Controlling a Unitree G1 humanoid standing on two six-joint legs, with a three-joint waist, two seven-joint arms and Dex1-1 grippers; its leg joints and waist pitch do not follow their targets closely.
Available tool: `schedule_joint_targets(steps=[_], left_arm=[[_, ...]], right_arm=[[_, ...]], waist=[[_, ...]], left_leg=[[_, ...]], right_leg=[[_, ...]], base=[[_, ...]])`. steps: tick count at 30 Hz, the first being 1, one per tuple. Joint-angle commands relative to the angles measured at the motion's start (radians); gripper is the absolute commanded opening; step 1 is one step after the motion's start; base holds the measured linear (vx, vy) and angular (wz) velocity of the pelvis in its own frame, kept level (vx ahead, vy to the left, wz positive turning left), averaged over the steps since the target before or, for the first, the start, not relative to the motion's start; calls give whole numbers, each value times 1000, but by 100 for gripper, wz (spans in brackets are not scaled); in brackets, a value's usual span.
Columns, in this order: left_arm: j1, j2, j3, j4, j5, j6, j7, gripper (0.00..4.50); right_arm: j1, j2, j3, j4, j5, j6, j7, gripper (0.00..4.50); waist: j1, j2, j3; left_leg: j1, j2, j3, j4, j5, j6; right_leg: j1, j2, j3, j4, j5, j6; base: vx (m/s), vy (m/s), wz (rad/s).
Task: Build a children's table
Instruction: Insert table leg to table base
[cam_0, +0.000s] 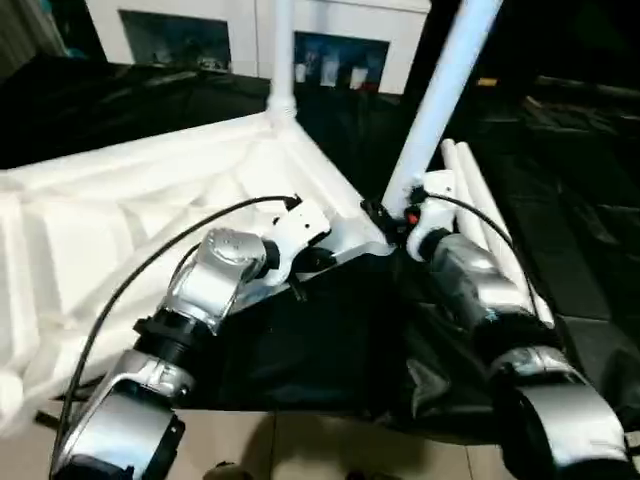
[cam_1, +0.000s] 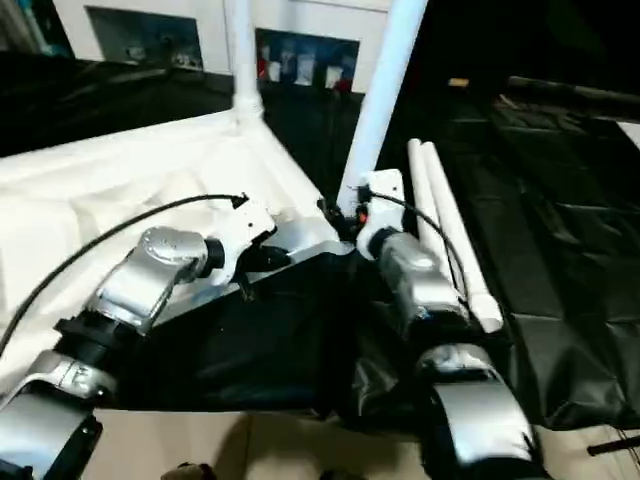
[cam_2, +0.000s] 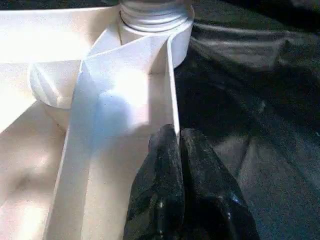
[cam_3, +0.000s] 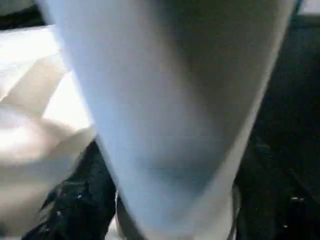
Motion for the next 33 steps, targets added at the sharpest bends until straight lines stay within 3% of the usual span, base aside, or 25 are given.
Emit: schedule_joint_targets(steps=[1,3,4,6,10,13,17,22,25,28,30,33], left_arm=[[-11,6,-29,35,-9,-42,-61,0],[-16,20,-30,44,-13,-64,-88,0],[-22,49,-35,55,-24,-110,-151,0],[-19,78,-45,53,-42,-168,-233,0],[2,111,-57,30,-78,-244,-350,0],[6,110,-55,31,-92,-252,-371,0],[5,107,-52,44,-101,-281,-386,0],[-9,90,-43,88,-85,-350,-346,0],[-12,76,-38,89,-94,-348,-346,55],[-7,68,-45,76,-96,-343,-347,65],[-3,63,-58,76,-81,-364,-332,90],[-5,55,-70,103,-63,-398,-318,90]], right_arm=[[47,-38,38,-132,25,64,96,356],[84,-63,59,-206,37,93,141,364],[163,-119,101,-345,53,138,220,377],[238,-173,131,-462,60,169,276,388],[326,-218,130,-580,61,181,318,388],[355,-229,125,-627,71,195,327,388],[390,-251,139,-664,69,203,340,388],[424,-270,158,-680,45,201,352,388],[428,-266,156,-678,40,203,351,396],[431,-266,154,-682,39,207,349,396],[435,-268,155,-690,44,213,343,396],[440,-271,157,-698,48,215,339,396]], waist=[[-2,9,-78],[2,7,-74],[6,10,-74],[11,7,-73],[14,3,-71],[21,7,-74],[28,4,-75],[29,-3,-81],[31,-2,-81],[33,-5,-82],[32,-6,-82],[28,-8,-81]], left_leg=[[18,32,3,-34,133,229],[17,35,3,-35,93,225],[19,37,2,-38,61,207],[20,39,2,-38,38,189],[16,40,4,-44,-36,133],[25,41,8,-43,-59,99],[30,40,19,-39,-76,89],[19,37,17,-34,-61,94],[18,37,17,-32,-62,95],[15,37,16,-30,-62,93],[13,36,15,-29,-72,93],[11,35,14,-28,-96,84]], right_leg=[[67,-56,52,-19,331,-336],[66,-57,53,-25,264,-327],[66,-57,52,-30,205,-317],[68,-56,55,-31,173,-300],[63,-59,59,-36,77,-280],[56,-55,62,-34,55,-281],[52,-52,66,-31,69,-279],[58,-54,66,-27,74,-260],[58,-56,67,-26,64,-260],[59,-56,66,-24,65,-266],[61,-56,66,-25,47,-257],[61,-57,67,-31,-4,-236]], base=[[0,0,0],[0,0,0],[0,0,0],[0,0,0],[0,0,0],[0,0,0],[0,0,0],[0,0,0],[0,0,0],[0,0,0],[0,0,0],[0,0,0]])
